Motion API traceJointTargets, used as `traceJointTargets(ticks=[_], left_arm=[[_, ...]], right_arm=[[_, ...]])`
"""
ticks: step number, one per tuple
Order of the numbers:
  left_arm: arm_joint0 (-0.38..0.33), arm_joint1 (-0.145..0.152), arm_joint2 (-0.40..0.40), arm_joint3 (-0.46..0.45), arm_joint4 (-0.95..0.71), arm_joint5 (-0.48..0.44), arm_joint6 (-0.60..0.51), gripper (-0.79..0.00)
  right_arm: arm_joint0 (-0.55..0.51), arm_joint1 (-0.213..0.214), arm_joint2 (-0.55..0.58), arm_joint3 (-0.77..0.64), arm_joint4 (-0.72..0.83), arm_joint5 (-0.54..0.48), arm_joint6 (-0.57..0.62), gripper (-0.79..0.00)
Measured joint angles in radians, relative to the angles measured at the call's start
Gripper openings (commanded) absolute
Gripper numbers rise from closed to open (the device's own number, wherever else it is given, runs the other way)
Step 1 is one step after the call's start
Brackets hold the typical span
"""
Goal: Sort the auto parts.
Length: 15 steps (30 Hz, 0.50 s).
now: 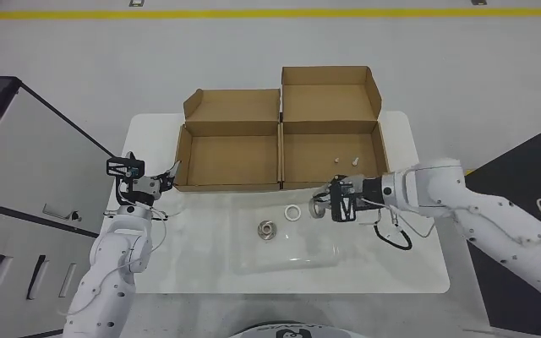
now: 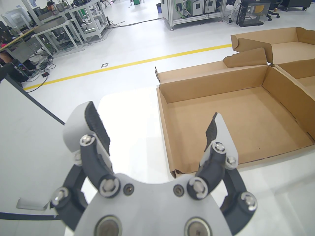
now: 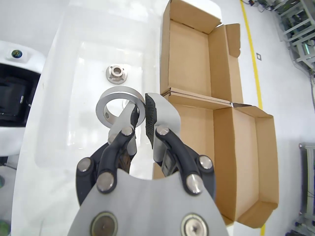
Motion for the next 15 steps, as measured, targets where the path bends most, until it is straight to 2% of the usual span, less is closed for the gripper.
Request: traceJointTargets(ticks=[7, 10, 15], left_arm=[[0.000, 0.000, 0.000, 0.000, 0.000, 0.000, 0.000, 0.000], [0.000, 0.000, 0.000, 0.000, 0.000, 0.000, 0.000, 0.000], [0.000, 0.000, 0.000, 0.000, 0.000, 0.000, 0.000, 0.000]], right_arm=[[-0.145, 0.038, 0.095, 0.019, -0.056, 0.080, -0.373, -0.785], [-0.197, 0.040, 0.116, 0.039, -0.081, 0.122, -0.552, -0.785], [-0.239, 0.030, 0.132, 0.068, -0.097, 0.171, -0.762, -0.785]])
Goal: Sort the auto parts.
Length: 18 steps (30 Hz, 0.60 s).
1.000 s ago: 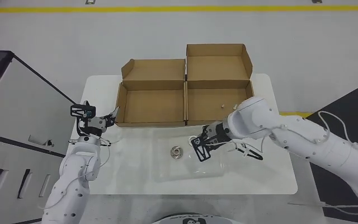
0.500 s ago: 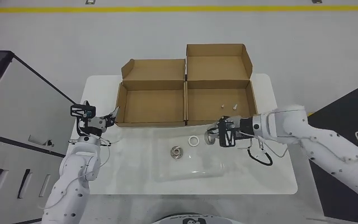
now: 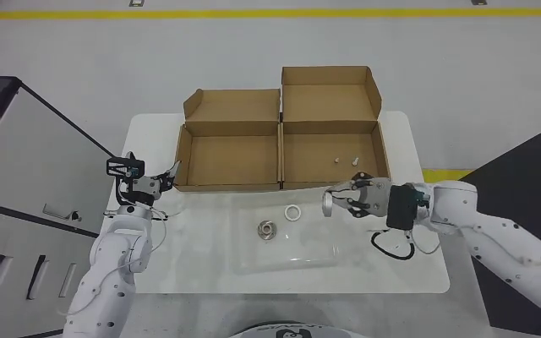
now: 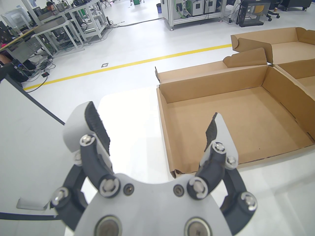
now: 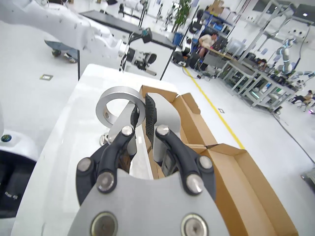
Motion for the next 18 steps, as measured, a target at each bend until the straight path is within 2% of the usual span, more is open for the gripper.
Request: traceJointTargets(ticks=[5, 11, 18], left_arm=[[0.000, 0.000, 0.000, 0.000, 0.000, 0.000, 0.000, 0.000], [0.000, 0.000, 0.000, 0.000, 0.000, 0.000, 0.000, 0.000], [0.000, 0.000, 0.000, 0.000, 0.000, 0.000, 0.000, 0.000]], right_arm=[[-0.012, -0.021, 0.004, 0.024, -0.019, 0.038, -0.160, -0.785], [0.005, -0.056, -0.007, 0.044, -0.048, 0.066, -0.291, -0.785], [0.057, -0.110, -0.045, 0.070, -0.078, 0.065, -0.390, -0.785]])
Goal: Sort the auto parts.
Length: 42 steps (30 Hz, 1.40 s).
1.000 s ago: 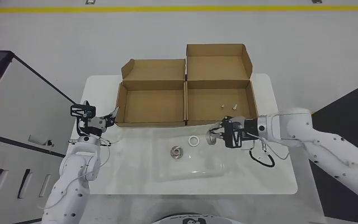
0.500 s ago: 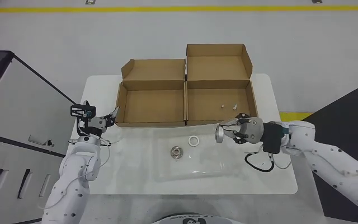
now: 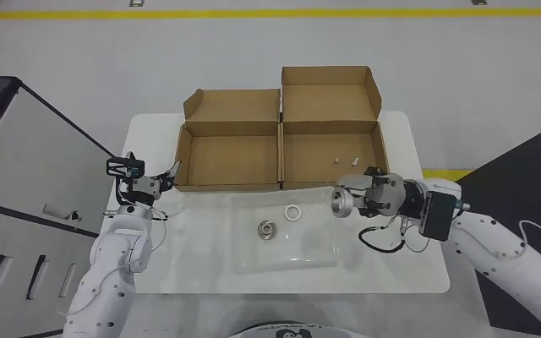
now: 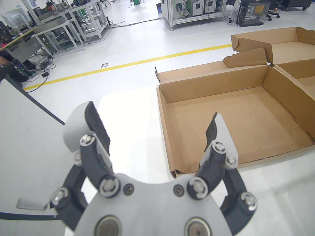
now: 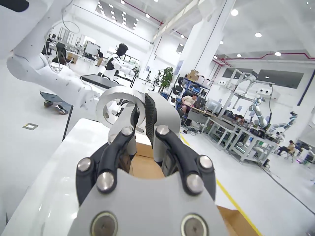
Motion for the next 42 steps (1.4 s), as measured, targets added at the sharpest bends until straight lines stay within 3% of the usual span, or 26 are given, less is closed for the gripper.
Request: traceJointTargets(ticks=[22, 42], left_arm=[[0.000, 0.000, 0.000, 0.000, 0.000, 0.000, 0.000, 0.000], [0.000, 0.000, 0.000, 0.000, 0.000, 0.000, 0.000, 0.000]], right_arm=[[0.234, -0.186, -0.109, 0.090, -0.034, -0.002, -0.134, -0.785], [0.420, -0.358, -0.202, 0.169, -0.127, 0.163, -0.342, -0.785]])
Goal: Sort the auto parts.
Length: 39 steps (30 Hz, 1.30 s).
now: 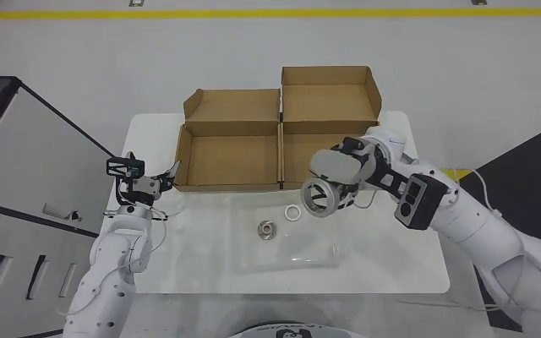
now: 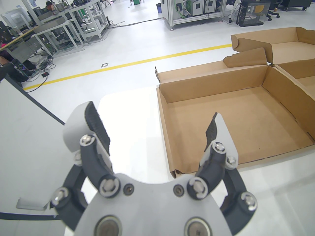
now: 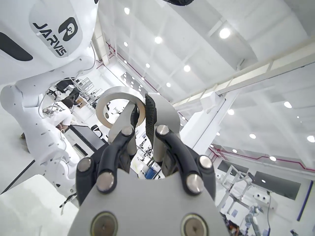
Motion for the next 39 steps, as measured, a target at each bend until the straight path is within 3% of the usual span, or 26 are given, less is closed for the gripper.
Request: traceJointTargets(ticks=[14, 39], left_arm=[[0.000, 0.000, 0.000, 0.000, 0.000, 0.000, 0.000, 0.000], [0.000, 0.000, 0.000, 0.000, 0.000, 0.000, 0.000, 0.000]], right_arm=[[0.041, -0.065, 0.020, 0.020, 0.013, 0.072, -0.072, -0.785], [0.143, -0.143, 0.083, 0.010, 0.002, 0.059, -0.059, -0.785]])
